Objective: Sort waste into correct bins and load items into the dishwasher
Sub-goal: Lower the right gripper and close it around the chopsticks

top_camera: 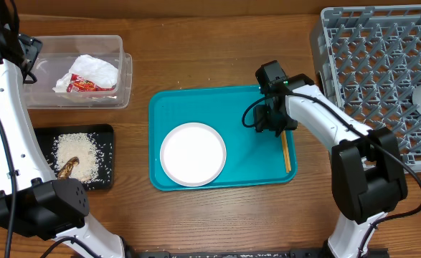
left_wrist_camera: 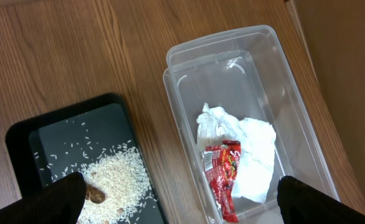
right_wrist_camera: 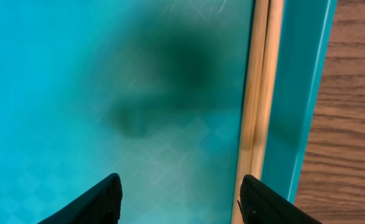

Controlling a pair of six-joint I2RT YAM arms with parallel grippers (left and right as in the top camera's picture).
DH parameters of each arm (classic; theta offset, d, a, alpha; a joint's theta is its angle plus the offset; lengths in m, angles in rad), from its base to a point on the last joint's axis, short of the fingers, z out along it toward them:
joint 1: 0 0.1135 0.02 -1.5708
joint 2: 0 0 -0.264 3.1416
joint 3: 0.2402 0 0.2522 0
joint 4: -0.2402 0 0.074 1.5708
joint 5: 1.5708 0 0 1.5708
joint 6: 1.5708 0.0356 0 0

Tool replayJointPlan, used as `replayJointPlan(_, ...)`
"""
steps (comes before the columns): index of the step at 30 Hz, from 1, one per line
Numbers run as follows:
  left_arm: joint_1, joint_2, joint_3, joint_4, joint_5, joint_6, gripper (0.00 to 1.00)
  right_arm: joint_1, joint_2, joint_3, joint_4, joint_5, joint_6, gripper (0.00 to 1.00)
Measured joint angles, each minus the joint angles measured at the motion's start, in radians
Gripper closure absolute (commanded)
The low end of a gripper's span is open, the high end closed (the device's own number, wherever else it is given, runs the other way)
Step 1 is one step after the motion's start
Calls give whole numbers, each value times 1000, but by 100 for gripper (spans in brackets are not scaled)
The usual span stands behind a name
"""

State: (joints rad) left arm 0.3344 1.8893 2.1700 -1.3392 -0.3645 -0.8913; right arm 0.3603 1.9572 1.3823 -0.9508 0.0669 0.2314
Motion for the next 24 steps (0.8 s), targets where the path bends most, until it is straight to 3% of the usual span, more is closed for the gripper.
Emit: replayJointPlan(24,0,0,0,0,0,0,0,1,47,-28,41,31,0,39)
